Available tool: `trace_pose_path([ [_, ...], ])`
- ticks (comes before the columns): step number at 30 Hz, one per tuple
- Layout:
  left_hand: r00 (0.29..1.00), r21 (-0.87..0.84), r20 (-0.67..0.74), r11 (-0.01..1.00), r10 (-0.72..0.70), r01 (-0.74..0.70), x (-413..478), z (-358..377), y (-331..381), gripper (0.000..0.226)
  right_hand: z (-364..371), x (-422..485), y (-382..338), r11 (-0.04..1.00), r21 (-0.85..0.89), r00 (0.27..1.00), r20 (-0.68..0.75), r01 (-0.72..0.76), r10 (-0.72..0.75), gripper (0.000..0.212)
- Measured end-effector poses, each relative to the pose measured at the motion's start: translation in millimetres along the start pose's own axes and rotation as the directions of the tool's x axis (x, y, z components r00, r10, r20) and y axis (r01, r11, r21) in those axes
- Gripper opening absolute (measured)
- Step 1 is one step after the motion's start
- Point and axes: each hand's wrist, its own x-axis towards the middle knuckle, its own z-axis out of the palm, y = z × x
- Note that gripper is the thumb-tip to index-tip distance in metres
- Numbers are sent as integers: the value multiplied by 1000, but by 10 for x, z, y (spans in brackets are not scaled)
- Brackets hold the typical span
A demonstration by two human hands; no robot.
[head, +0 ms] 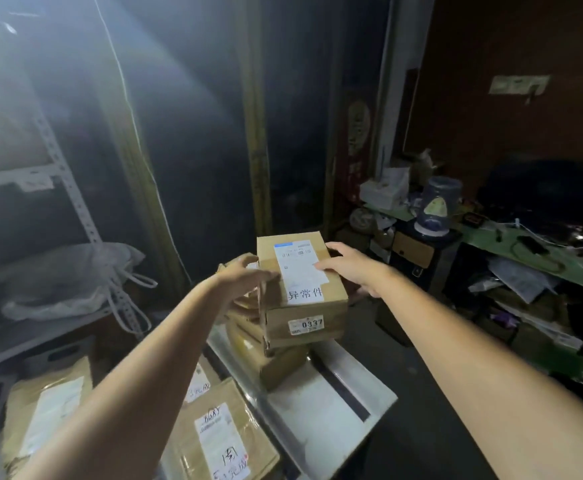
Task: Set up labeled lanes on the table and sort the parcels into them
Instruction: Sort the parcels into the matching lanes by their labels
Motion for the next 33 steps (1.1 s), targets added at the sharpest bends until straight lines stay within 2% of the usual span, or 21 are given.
trace_pose_path([
  [6, 998, -21, -60, 999, 25, -26, 416, -463, 262, 53, 35, 553, -512, 998, -9, 997, 55, 60, -59, 58],
  [10, 993, -75, -114, 997, 14, -22, 679, -622, 275, 61, 135, 984, -686, 995, -20, 990, 108, 95, -92, 59],
  [19, 959, -227, -254, 971, -130, 71, 1145, -701, 148, 72, 376, 1858, -772, 986, -70, 949, 287, 154, -128, 61],
  [26, 898, -234, -388, 965, -207, 121, 1251, -650, 247, 65, 405, 2357, -885, 970, -104, 886, 437, 222, -156, 63],
  [33, 848, -253, -435, 944, -305, 210, 1282, -542, 243, 63, 462, 2547, -796, 966, -102, 831, 537, 238, -148, 63],
])
